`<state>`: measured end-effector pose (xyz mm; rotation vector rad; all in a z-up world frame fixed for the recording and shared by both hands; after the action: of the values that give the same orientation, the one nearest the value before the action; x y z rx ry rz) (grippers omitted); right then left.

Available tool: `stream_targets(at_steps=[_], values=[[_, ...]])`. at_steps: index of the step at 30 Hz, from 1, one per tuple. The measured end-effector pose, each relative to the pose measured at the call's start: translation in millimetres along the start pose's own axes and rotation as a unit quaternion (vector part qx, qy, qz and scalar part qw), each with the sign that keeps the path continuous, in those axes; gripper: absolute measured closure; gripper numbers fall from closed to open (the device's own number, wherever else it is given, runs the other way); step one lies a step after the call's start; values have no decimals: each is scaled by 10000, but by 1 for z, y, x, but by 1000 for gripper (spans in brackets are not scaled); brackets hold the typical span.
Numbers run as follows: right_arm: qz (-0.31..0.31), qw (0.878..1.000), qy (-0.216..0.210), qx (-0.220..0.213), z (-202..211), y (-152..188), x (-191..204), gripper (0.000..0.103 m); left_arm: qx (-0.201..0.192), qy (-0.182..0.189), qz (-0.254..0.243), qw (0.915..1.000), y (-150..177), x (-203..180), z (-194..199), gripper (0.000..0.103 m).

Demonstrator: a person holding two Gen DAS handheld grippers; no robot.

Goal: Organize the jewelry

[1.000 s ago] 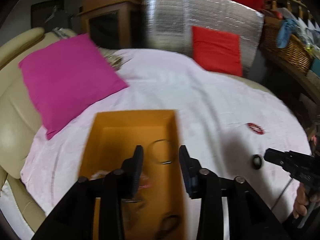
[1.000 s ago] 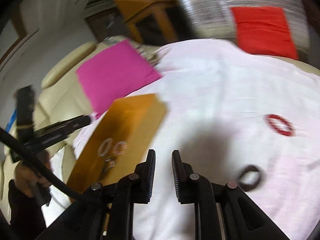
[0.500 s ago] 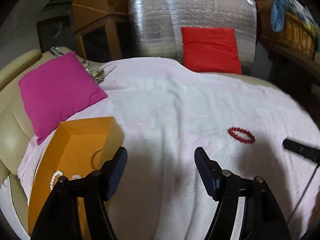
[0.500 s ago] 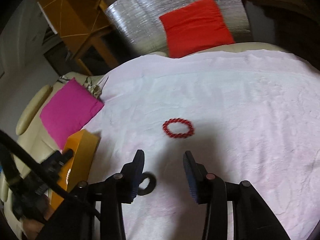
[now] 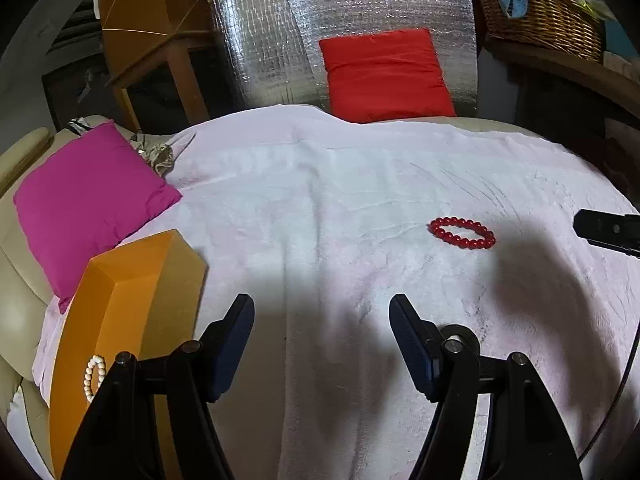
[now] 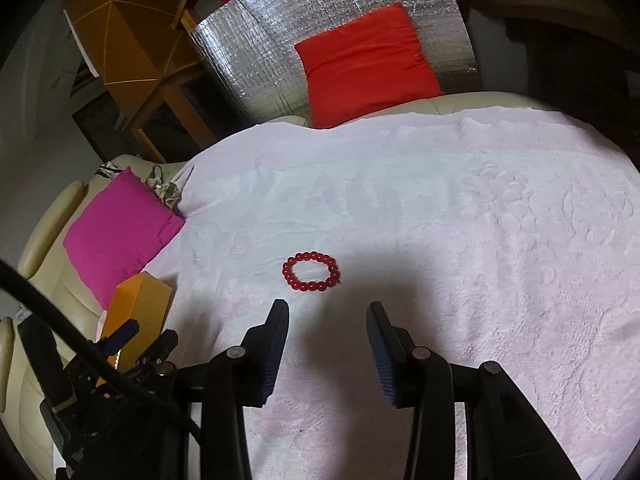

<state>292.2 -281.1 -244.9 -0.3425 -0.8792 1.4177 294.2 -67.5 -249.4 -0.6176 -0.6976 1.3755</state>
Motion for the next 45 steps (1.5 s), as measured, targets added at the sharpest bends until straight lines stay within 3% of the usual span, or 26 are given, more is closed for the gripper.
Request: stream_targets(at_steps=[18,27,36,45], values=[[64,9999,41,121,-15,4,11,59,131,36,-208,9997,4,-1,-10,32],[-112,9992,203,328,-19,11,-2,59,768,602,108,9952,21,-3,-29,32],[-220,9977,353,527,-18,19,-18,59,841,1011,14,9913,26,-26,-25,32],[-384,9964,457,596,-13,23,-35,59,924,1062,-216,9898,32,-44,-24,32]])
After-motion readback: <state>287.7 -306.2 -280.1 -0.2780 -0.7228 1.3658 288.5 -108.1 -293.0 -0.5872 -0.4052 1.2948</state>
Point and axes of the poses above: each gripper's, at about its wrist camera, not at the fingertips, and z roughly against the way its jaws point, x to its left, y to its underside, the point moved 7 cm from there along -z, roughly the way its jaws point, and after that the axes turned 8 degrees about z, right-handed, at the moved point
